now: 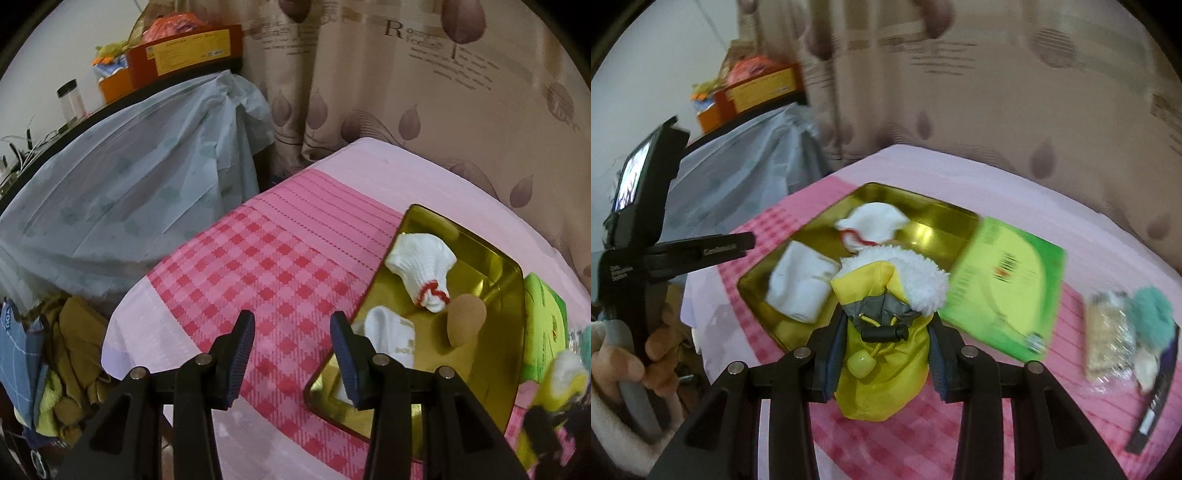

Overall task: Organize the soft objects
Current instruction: 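Carry the yellow plush toy into the gold tin and open the right gripper, then return the right gripper to the pile and grasp the black-and-purple packet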

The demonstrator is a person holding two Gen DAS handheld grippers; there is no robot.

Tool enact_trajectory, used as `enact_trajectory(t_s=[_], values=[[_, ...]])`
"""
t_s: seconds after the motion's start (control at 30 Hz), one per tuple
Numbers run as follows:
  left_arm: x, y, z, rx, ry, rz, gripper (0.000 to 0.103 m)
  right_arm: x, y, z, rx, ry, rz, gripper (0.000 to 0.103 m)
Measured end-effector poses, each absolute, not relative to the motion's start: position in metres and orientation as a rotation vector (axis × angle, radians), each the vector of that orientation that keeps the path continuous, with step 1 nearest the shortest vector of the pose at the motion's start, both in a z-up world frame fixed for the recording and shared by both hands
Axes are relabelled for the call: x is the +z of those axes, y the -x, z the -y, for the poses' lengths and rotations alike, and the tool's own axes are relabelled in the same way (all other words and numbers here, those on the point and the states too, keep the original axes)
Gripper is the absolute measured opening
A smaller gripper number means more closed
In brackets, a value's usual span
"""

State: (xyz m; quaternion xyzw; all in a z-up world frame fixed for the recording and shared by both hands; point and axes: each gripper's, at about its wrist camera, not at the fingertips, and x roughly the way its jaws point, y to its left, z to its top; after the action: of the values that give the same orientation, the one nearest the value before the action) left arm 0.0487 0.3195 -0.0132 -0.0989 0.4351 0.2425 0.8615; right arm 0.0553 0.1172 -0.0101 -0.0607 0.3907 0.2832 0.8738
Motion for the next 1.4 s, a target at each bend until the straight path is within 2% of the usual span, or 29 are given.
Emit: enact_trajectory(t_s=[0.3, 0.67, 0.77, 0.83, 0.97, 1.2, 1.4], values=[[-0.014, -0.047, -0.329, 0.533, 0.245, -0.910, 0.043, -0.037, -0.071, -0.162, 0.637, 0.174, -0.886, 0.036], [-0.014, -0.048, -0.328, 0.529, 0.246, -0.909, 0.043, -0.052, -0.076, -0.172, 0.643, 0.177, -0.921, 0.040], [-0.015, -0.049, -0.328, 0.526, 0.246, -0.911, 0.043, -0.051, -0.076, -0.171, 0.644, 0.165, -0.920, 0.044], [-0.015, -0.049, -0.327, 0.527, 0.246, -0.909, 0.043, -0.049, -0.075, -0.169, 0.639, 0.160, -0.914, 0.053], [-0.015, -0.050, -0.326, 0.525, 0.242, -0.909, 0.043, -0.037, -0.072, -0.162, 0.639, 0.132, -0.884, 0.057], [-0.014, -0.049, -0.324, 0.518, 0.224, -0.906, 0.043, -0.012, -0.060, -0.127, 0.612, 0.084, -0.823, 0.060], [-0.013, -0.049, -0.320, 0.500, 0.206, -0.906, 0.043, -0.005, -0.056, -0.037, 0.431, 0.061, -0.799, 0.061]])
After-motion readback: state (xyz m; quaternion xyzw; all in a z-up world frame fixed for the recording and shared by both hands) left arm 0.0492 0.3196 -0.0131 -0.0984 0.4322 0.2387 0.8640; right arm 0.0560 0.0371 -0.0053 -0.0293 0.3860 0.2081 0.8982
